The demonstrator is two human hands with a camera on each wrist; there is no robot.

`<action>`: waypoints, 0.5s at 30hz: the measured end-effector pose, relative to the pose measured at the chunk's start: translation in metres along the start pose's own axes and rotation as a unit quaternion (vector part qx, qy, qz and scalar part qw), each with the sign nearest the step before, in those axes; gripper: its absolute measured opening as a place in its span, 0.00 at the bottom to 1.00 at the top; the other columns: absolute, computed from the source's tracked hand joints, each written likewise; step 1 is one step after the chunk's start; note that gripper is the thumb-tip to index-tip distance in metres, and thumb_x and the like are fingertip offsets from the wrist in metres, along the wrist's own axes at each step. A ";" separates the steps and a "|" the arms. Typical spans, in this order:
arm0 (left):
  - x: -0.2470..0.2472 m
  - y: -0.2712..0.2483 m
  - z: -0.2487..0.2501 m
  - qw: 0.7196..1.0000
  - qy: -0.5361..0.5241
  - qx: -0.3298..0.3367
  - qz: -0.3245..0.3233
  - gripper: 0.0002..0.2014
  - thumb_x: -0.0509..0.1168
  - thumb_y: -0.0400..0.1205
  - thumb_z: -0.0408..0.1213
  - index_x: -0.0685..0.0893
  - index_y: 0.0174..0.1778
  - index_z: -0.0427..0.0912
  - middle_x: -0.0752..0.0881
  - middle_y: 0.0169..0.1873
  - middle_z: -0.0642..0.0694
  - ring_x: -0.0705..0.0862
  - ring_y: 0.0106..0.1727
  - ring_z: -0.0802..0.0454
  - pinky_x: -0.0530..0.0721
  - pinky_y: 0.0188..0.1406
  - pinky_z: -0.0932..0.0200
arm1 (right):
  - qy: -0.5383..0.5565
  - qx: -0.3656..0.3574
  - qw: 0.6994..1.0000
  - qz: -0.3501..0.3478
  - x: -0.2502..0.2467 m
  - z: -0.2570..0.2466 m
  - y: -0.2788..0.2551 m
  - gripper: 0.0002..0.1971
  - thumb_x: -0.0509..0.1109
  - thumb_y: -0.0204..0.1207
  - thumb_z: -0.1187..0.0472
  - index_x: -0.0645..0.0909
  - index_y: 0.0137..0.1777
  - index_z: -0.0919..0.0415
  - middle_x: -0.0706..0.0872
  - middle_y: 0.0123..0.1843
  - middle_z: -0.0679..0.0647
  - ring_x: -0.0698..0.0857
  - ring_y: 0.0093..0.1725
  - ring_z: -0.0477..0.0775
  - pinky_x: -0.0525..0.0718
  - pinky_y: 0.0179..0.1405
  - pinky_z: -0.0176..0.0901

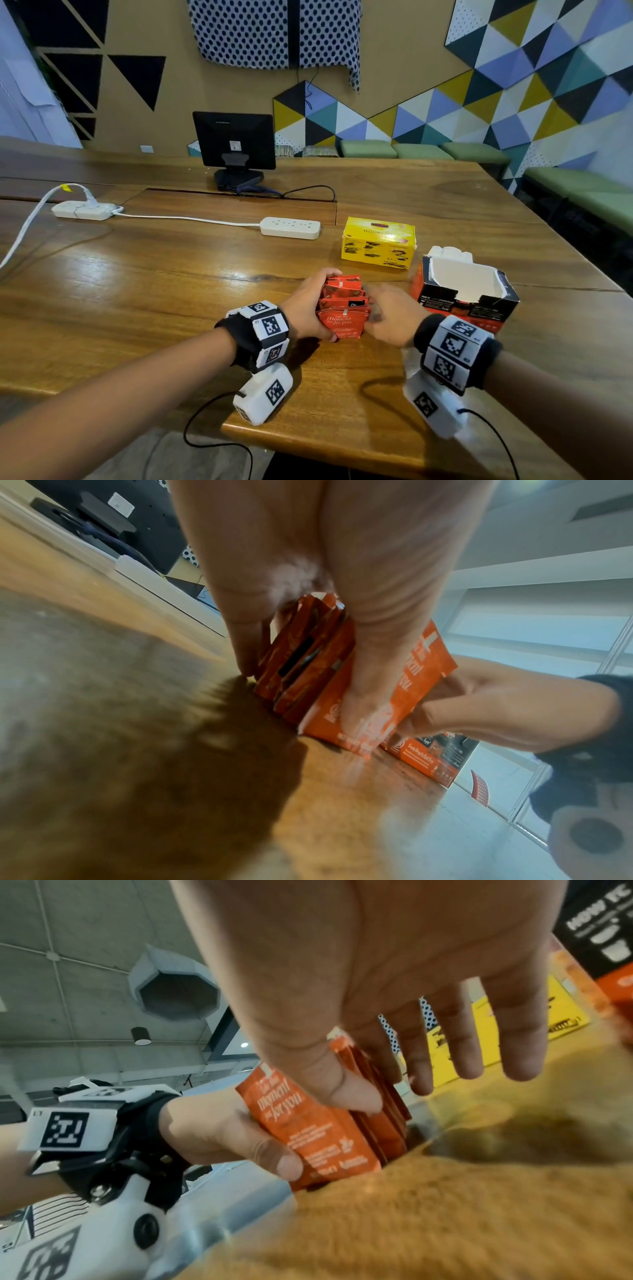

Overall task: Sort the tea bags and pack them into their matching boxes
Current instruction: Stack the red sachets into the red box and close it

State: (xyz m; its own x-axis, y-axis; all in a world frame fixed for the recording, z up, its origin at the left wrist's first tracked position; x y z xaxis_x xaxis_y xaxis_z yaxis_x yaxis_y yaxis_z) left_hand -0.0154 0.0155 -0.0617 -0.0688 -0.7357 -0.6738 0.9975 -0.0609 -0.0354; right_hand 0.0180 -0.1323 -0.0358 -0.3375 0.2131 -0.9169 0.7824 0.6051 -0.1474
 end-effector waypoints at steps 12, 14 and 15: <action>0.000 0.000 -0.001 1.000 0.003 -0.004 -0.008 0.54 0.82 0.58 0.31 0.54 0.74 0.55 0.71 0.69 0.47 0.72 0.70 0.49 0.75 0.72 0.43 | -0.118 -0.052 0.991 0.037 -0.012 -0.007 -0.018 0.37 0.63 0.75 0.60 0.49 0.81 0.48 0.62 0.76 0.55 0.61 0.74 0.57 0.67 0.76 0.54; 0.000 0.001 -0.001 1.000 0.001 -0.007 -0.003 0.54 0.82 0.58 0.31 0.55 0.73 0.54 0.71 0.68 0.47 0.72 0.70 0.49 0.74 0.72 0.44 | -0.094 -0.049 0.993 0.052 -0.014 -0.001 -0.018 0.35 0.64 0.74 0.61 0.54 0.80 0.51 0.65 0.74 0.54 0.63 0.73 0.55 0.66 0.74 0.51; 0.000 0.001 -0.002 1.000 0.000 -0.009 -0.004 0.53 0.82 0.58 0.31 0.56 0.73 0.54 0.71 0.68 0.47 0.72 0.70 0.49 0.74 0.72 0.44 | -0.073 -0.051 0.994 0.065 -0.016 0.003 -0.019 0.34 0.64 0.73 0.61 0.57 0.79 0.52 0.68 0.72 0.53 0.65 0.72 0.54 0.67 0.73 0.49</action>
State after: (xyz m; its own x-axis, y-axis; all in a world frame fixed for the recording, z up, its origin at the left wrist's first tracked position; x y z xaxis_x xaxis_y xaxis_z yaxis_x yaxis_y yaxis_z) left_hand -0.0146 0.0165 -0.0631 -0.0770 -0.7351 -0.6736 0.9970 -0.0545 -0.0544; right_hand 0.0098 -0.1496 -0.0197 -0.1521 0.1852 -0.9709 0.7547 0.6560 0.0069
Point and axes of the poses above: each hand's wrist, its own y-axis towards the middle knuckle, its own x-axis out of the palm, z = x × y, the point moved 4 cm from there along y, towards the middle knuckle
